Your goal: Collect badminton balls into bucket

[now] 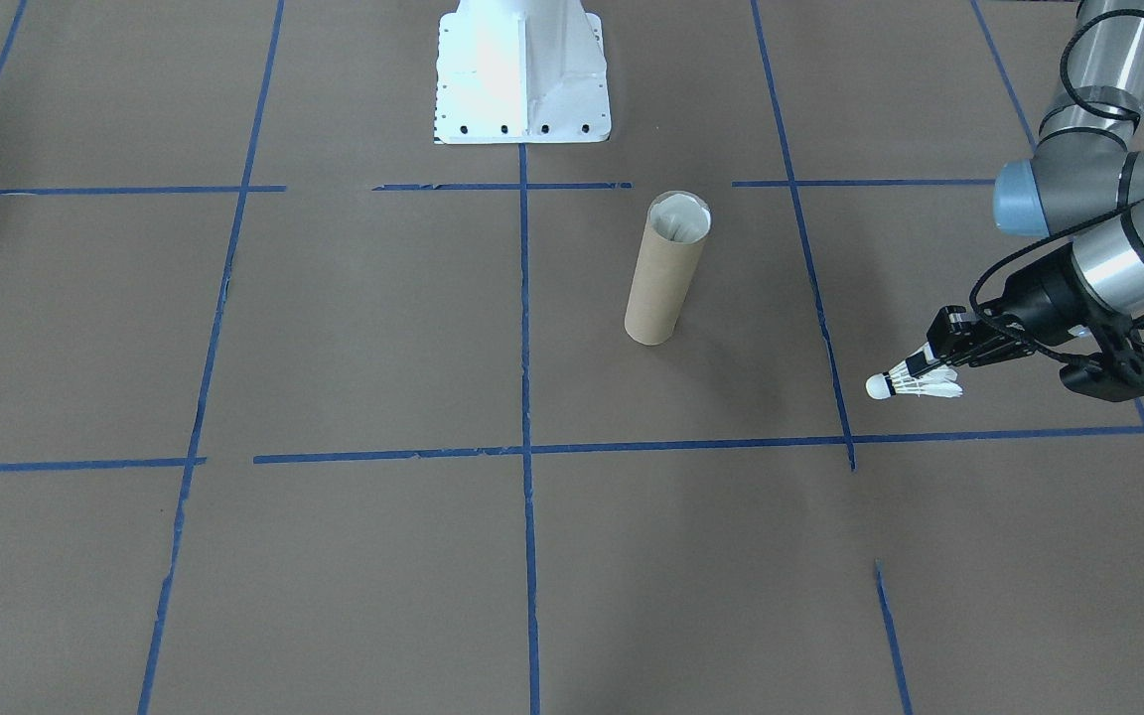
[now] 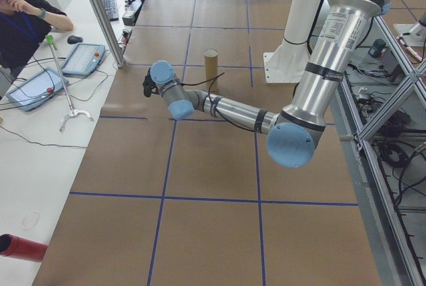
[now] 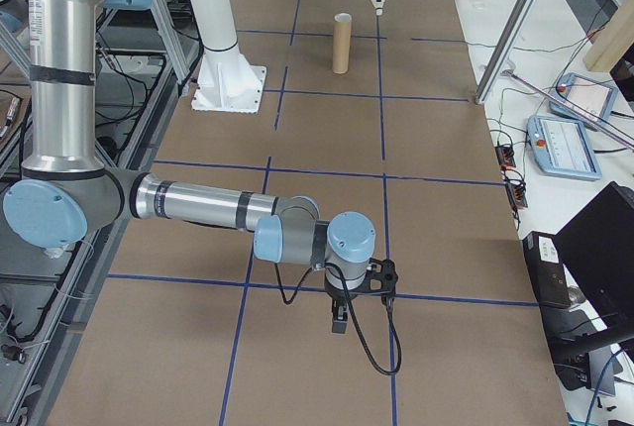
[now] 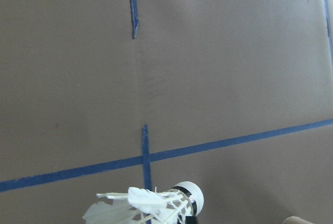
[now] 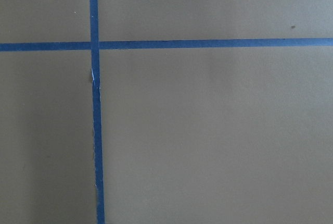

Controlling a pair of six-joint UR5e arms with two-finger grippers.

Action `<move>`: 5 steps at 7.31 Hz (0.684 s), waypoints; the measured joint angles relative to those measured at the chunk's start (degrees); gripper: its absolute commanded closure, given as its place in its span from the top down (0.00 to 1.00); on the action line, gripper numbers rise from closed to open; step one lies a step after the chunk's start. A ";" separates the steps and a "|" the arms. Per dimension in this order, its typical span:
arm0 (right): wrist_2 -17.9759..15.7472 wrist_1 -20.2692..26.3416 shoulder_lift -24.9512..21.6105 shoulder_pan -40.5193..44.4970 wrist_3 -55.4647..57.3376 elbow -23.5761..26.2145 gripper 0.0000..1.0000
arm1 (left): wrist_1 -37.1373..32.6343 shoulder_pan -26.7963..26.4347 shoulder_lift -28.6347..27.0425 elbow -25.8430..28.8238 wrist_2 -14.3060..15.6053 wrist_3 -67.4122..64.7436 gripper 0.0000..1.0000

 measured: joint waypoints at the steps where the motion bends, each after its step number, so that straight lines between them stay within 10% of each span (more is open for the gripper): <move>1: -0.01 0.00 -0.02 0.00 0.00 0.00 1.00 | 8.40 0.64 -0.61 -5.45 1.12 -1.65 0.00; 5: -0.04 0.00 0.00 0.00 0.00 0.00 1.00 | 52.80 4.57 -12.86 -23.35 14.37 -2.52 0.00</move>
